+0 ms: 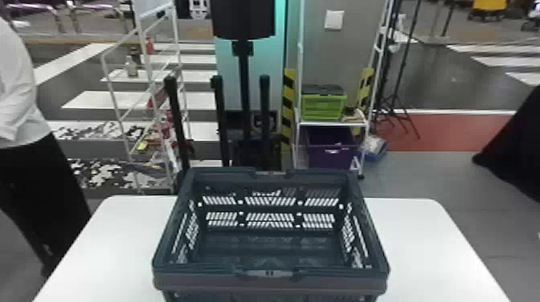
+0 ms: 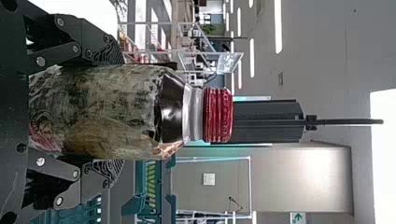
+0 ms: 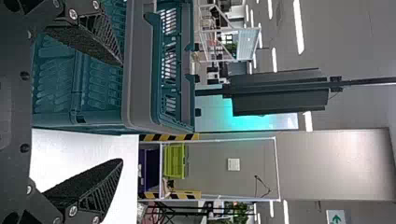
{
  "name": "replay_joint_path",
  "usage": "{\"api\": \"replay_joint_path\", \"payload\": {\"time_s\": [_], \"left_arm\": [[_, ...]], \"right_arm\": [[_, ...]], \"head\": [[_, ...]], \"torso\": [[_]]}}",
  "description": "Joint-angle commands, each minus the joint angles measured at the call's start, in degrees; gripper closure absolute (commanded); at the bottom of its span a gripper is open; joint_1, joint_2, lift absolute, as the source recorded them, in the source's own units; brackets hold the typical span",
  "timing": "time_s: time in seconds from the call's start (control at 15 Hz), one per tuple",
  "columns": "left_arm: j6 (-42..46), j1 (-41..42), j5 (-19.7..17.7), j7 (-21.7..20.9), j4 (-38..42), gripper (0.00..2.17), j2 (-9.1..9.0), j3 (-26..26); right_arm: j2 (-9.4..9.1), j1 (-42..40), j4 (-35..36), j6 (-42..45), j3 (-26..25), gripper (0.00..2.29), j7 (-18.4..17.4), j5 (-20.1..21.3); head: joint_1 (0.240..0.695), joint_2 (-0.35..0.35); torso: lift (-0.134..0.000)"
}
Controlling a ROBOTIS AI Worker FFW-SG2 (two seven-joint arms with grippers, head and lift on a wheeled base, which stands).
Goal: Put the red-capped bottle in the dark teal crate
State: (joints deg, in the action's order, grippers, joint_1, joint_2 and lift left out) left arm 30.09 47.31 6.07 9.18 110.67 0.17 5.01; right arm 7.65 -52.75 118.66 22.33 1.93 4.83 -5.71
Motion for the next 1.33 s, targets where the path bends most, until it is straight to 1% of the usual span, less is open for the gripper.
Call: {"api": "replay_joint_path", "payload": {"time_s": [0.0,0.07,0.2,0.47,0.6,0.73,0.8,0.87,1.0,1.07,1.13,1.27], "left_arm": [[0.00,0.24,0.00,0.14,0.78,1.97,-0.32,0.00],[-0.70,0.42,0.00,0.14,2.10,1.97,-0.32,-0.09],[-5.27,0.50,0.09,-0.12,6.05,1.97,-0.32,-0.35],[-22.32,-3.19,0.17,-0.65,16.51,1.97,-0.32,-1.49],[-32.69,-6.53,1.58,-0.65,20.82,1.97,-0.32,-1.58],[-41.66,-10.13,1.93,-0.56,23.98,1.97,-0.17,-1.67],[-46.76,-12.24,1.93,-0.74,24.95,1.97,0.79,-1.85],[-50.27,-14.35,1.76,-1.18,25.65,1.97,1.23,-2.46],[-60.82,-20.24,0.26,-1.62,27.50,1.97,4.04,-2.72],[-65.04,-23.14,0.35,-3.90,27.94,1.97,4.13,-3.16],[-67.50,-25.69,0.26,-5.48,27.94,1.97,5.01,-3.25],[-71.54,-31.66,1.49,-12.60,27.06,1.97,5.19,-3.25]], "right_arm": [[-0.09,0.02,-0.09,0.04,0.00,0.15,0.01,0.00],[-0.09,0.02,0.00,0.04,0.00,0.15,0.01,0.00],[-0.18,0.02,-0.09,-0.14,0.00,0.15,0.01,0.09],[-0.27,-0.07,-0.18,-0.14,-0.09,0.15,0.01,0.09],[-0.36,-0.07,-0.44,-0.14,-0.17,0.15,0.01,0.09],[-0.53,-0.16,-0.44,0.04,-0.35,0.15,0.01,0.09],[-0.62,-0.16,-0.44,-0.14,-0.53,0.15,0.01,0.09],[-0.80,-0.34,-0.44,-0.14,-0.70,0.15,0.01,0.09],[-0.97,-0.42,-0.44,-0.14,-0.96,0.15,0.01,0.09],[-1.24,-0.51,-0.36,0.04,-1.40,0.15,0.01,0.09],[-1.50,-0.60,-0.18,0.04,-1.49,0.15,0.01,0.09],[-1.85,-0.77,-0.09,0.04,-1.84,0.15,0.09,0.09]], "head": [[0.499,0.000],[0.499,0.000],[0.499,0.000],[0.499,0.000],[0.499,0.000],[0.499,0.000],[0.499,0.000],[0.499,0.000],[0.499,0.000],[0.499,0.000],[0.499,0.000],[0.499,0.000]], "torso": [[0.000],[0.000],[0.000],[0.000],[0.000],[0.000],[0.000],[0.000],[0.000],[0.000],[0.000],[0.000]]}}
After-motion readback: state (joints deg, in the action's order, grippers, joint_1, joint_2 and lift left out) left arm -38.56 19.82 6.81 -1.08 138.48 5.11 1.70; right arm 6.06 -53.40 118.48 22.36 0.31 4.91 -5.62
